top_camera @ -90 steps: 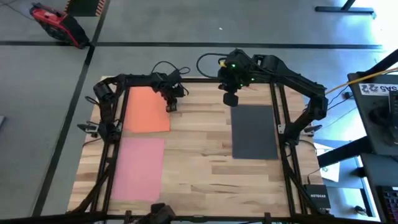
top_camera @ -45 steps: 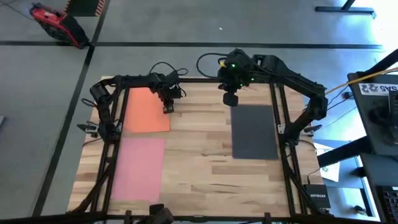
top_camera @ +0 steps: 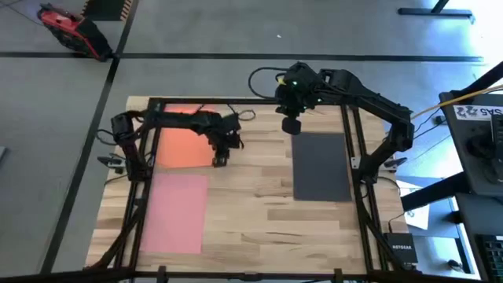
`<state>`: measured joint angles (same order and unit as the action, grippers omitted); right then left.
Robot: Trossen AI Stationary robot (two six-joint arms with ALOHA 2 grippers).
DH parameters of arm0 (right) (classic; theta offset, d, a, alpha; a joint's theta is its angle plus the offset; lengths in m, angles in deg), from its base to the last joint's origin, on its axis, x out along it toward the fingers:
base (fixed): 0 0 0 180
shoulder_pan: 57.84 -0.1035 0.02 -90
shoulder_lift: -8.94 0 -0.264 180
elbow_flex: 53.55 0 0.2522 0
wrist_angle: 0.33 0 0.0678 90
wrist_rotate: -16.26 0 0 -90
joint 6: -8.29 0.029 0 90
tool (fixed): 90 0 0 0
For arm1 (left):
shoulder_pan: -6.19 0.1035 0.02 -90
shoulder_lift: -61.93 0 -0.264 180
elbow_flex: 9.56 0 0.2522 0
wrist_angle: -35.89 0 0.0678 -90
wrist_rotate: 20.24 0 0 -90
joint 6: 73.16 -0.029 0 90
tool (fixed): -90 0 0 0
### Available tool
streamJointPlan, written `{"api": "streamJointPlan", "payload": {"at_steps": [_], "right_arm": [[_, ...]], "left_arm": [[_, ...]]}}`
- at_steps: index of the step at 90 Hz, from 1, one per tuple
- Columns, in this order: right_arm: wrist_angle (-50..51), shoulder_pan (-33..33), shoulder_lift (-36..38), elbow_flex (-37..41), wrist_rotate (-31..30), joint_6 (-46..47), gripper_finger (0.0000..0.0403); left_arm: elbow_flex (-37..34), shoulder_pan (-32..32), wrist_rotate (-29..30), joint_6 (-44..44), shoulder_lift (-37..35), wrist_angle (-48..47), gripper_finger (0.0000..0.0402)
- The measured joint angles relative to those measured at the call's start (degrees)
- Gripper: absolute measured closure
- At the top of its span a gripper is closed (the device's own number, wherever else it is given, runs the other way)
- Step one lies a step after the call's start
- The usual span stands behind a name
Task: Organize paper
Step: Stack the orange color paper on top of the other orange color paper
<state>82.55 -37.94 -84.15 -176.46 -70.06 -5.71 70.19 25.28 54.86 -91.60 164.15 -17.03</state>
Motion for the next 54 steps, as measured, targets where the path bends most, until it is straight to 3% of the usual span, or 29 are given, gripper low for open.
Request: {"api": "streamJointPlan", "payload": {"at_steps": [33, 54], "right_arm": [[0.0, 0.0, 0.0, 0.0, 0.0, -0.6, 0.0403], [0.0, 0.0, 0.0, 0.0, 0.5, -1.1, 0.0403]], "left_arm": [[-10.4, -3.7, 0.0, 6.3, -0.4, 5.4, 0.0402], [-11.2, -3.8, 1.0, 9.0, -1.4, 5.1, 0.0402]]}}
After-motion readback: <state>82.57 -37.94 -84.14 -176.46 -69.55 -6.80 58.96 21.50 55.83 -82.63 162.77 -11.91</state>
